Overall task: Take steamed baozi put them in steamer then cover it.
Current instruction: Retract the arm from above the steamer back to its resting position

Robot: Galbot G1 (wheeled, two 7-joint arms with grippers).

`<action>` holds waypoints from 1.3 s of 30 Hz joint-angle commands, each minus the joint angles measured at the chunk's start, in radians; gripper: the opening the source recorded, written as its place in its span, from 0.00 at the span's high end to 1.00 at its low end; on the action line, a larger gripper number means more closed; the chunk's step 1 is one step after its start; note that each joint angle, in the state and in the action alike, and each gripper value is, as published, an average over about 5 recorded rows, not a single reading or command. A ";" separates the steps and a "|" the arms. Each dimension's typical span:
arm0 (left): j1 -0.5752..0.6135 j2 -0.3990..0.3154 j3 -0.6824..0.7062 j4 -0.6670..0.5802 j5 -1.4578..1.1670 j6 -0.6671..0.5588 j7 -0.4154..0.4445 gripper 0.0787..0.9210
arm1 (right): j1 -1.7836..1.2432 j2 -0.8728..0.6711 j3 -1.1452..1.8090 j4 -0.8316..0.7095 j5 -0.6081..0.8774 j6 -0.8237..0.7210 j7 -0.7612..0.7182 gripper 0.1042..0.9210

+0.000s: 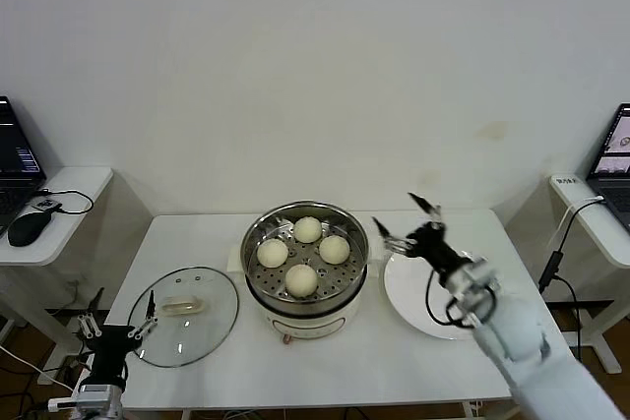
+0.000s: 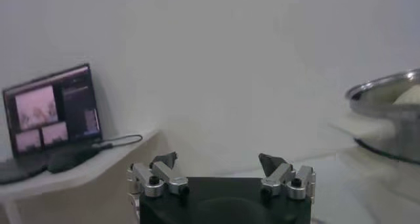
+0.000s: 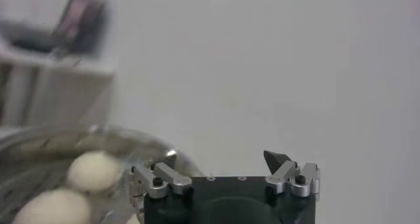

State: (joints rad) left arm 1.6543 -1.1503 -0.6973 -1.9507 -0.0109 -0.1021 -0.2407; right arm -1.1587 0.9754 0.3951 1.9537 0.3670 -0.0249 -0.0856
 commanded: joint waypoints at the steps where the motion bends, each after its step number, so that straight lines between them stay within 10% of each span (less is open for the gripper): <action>1: -0.009 0.022 -0.052 0.142 0.788 -0.072 -0.004 0.12 | -0.409 0.340 0.477 0.098 -0.058 0.172 0.034 0.12; 12: -0.060 0.065 -0.025 0.276 1.220 -0.098 0.004 0.12 | -0.457 0.400 0.553 0.095 -0.100 0.169 0.051 0.12; 39: -0.381 0.062 0.130 0.501 1.081 -0.050 0.086 0.12 | -0.494 0.481 0.570 0.050 -0.188 0.184 0.075 0.12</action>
State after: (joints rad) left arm 1.3904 -1.0867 -0.6020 -1.5434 1.0682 -0.1560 -0.1621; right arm -1.6361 1.4333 0.9578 2.0180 0.2071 0.1514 -0.0139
